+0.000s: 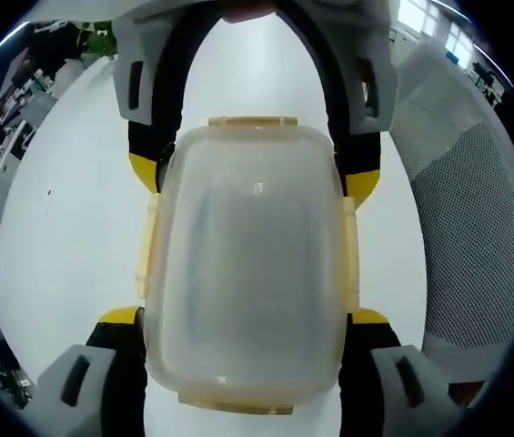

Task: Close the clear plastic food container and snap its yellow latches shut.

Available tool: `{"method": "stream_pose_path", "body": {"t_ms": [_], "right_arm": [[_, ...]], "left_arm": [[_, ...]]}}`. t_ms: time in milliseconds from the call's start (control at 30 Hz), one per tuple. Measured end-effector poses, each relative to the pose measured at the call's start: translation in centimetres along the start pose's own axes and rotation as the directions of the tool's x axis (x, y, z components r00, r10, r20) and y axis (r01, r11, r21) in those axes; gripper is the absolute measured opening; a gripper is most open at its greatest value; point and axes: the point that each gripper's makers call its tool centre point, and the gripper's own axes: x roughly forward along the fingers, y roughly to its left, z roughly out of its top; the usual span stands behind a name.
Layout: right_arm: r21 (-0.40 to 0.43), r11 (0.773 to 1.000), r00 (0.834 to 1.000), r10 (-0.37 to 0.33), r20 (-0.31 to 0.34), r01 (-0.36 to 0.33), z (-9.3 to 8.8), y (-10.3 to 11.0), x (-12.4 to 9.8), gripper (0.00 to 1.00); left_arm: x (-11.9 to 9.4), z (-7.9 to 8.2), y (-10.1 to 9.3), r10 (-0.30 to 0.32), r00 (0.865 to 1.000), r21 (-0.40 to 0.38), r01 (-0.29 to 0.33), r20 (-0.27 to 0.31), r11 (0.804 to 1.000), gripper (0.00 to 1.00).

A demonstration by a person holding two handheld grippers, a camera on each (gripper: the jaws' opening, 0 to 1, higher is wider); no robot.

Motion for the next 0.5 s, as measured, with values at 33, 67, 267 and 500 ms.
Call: {"method": "stream_pose_path", "body": {"t_ms": [33,67,267,500], "right_arm": [[0.0,1.0,1.0,0.0,0.0,0.0,0.0,-0.1,0.0,0.87],[0.001,1.0,1.0,0.0,0.0,0.0,0.0,-0.2,0.0,0.87],[0.001,1.0,1.0,0.002,0.0,-0.002,0.1,-1.1,0.0,0.87],[0.007,1.0,1.0,0.0,0.001,0.0,0.1,-1.9,0.0,0.87]], "left_arm": [[0.0,0.0,0.1,0.0,1.0,0.0,0.0,0.0,1.0,0.88],[0.0,0.0,0.3,0.0,1.0,0.0,0.0,0.001,1.0,0.88],[0.1,0.0,1.2,0.0,1.0,0.0,0.0,0.001,1.0,0.88],[0.2,0.1,2.0,-0.002,1.0,0.004,0.002,0.001,1.0,0.88]]}}
